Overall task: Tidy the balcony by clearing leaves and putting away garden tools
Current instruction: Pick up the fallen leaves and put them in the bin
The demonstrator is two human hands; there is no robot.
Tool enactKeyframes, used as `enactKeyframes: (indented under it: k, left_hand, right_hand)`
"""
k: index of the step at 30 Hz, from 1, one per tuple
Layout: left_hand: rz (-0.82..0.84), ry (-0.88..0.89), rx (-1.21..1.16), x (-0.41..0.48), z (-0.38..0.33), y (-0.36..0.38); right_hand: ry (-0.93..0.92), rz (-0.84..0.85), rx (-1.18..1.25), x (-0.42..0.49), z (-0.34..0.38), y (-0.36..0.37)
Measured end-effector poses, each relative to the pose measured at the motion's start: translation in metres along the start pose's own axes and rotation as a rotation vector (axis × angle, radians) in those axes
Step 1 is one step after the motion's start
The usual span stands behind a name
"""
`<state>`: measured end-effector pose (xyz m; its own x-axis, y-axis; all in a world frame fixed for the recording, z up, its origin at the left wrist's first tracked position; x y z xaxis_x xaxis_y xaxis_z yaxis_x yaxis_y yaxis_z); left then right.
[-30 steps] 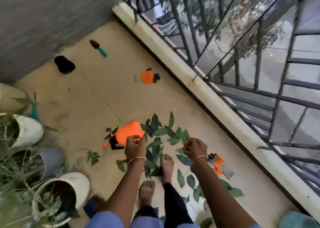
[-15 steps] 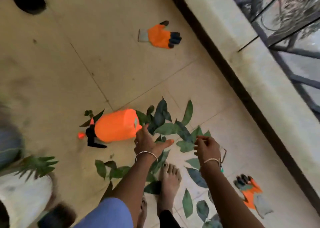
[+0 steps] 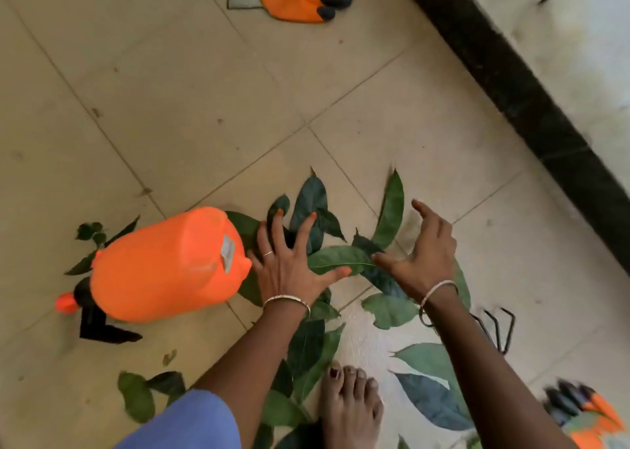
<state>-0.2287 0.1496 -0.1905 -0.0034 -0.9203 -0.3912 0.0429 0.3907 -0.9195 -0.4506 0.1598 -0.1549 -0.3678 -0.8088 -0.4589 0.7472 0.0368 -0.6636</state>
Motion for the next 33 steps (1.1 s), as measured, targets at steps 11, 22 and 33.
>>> enactKeyframes:
  k: [11,22,33]
  left_hand:
    - [-0.458,0.02,-0.008,0.004,-0.002,0.032]
    - [-0.423,0.21,-0.329,0.03,-0.003,0.008]
    - [-0.185,-0.133,-0.989,0.045,0.002,-0.031]
  right_hand:
    - [-0.196,0.128,-0.351,0.027,-0.007,0.019]
    - [-0.285,0.11,-0.341,0.004,-0.001,0.045]
    - [-0.09,-0.073,0.192,-0.031,-0.041,0.012]
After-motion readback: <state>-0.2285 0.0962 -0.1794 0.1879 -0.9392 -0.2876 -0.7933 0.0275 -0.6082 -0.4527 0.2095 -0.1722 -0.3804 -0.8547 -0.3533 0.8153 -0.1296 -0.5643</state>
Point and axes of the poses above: each hand's wrist, its own x-axis towards the middle knuckle, its own y-axis out of the palm, z = x × y, the point moved 5 cm from there along x, towards the middle knuckle, and after that the axes turned 11 degrees about x, right-handed, at the moved point
